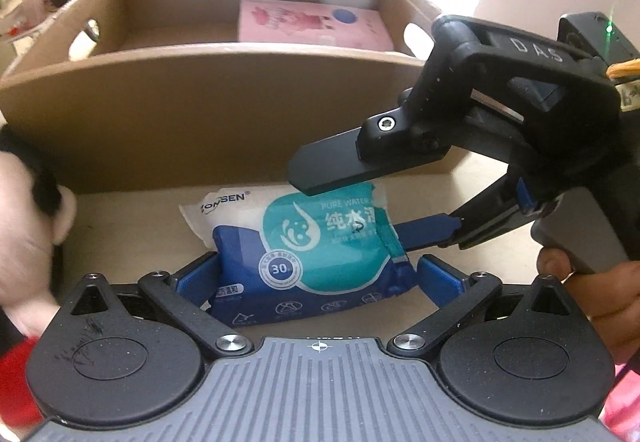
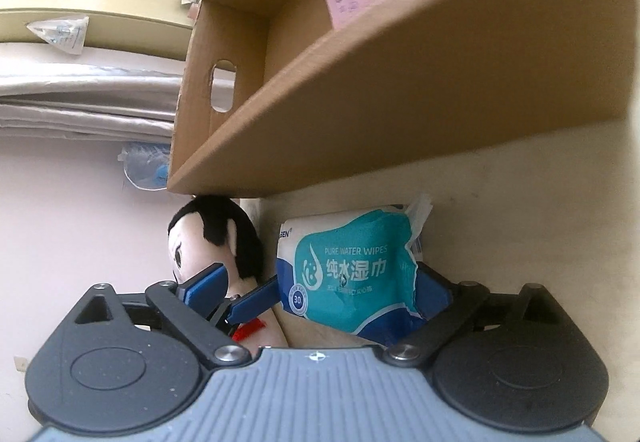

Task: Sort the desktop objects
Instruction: 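Close both grippers on the blue-and-teal wipes pack from its two ends, then lift the wipes pack with both grippers toward the box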

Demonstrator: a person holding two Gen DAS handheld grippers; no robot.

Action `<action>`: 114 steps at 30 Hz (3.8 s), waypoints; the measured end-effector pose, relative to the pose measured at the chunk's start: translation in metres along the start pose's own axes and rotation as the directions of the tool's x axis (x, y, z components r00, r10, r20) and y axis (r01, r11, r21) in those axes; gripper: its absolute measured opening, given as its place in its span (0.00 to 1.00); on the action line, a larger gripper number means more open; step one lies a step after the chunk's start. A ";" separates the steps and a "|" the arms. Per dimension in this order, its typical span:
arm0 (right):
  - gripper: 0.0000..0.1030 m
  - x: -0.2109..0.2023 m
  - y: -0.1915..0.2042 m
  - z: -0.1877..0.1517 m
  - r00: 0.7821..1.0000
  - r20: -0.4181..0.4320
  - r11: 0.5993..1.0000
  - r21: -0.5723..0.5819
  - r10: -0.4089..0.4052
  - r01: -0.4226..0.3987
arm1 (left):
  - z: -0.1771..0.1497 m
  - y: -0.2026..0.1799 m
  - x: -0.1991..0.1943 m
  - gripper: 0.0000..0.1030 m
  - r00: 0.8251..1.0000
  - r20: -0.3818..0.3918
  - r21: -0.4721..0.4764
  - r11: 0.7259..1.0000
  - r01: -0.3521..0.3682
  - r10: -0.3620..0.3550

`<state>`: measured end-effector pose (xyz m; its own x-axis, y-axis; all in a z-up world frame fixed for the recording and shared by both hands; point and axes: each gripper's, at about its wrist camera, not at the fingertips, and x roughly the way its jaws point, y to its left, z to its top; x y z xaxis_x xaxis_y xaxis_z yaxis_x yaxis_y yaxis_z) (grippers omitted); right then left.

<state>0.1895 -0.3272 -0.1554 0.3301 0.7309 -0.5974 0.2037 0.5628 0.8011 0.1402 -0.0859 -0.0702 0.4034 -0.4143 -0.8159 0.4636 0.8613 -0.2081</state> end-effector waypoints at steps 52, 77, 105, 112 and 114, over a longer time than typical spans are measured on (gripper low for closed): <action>1.00 -0.008 -0.040 -0.015 0.998 -0.007 0.993 -0.102 0.057 -0.057 | -0.028 0.003 -0.006 1.00 0.999 0.034 -0.121 0.992 -0.031 0.035; 0.68 -0.013 -0.025 -0.032 0.994 0.059 0.982 -0.161 -0.093 0.102 | -0.020 -0.002 0.016 0.92 0.995 0.038 -0.094 0.991 0.097 -0.094; 0.68 -0.061 0.052 -0.040 0.987 0.158 0.961 -0.273 0.014 0.030 | -0.002 -0.041 -0.063 0.92 0.968 0.248 -0.029 0.999 -0.042 0.047; 0.69 -0.072 0.087 -0.019 0.979 0.196 0.944 -0.330 0.050 0.018 | 0.029 -0.038 -0.078 0.92 0.936 0.345 -0.030 0.997 -0.066 0.072; 0.69 -0.073 0.093 -0.009 0.978 0.202 0.942 -0.336 0.059 0.012 | 0.039 -0.036 -0.082 0.92 0.927 0.366 -0.028 0.997 -0.071 0.076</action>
<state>0.1762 -0.3244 -0.0378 0.5208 0.6699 -0.5291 -0.1137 0.6687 0.7348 0.1212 -0.0940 0.0246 0.6985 -0.4262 -0.5748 0.4113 0.8965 -0.1648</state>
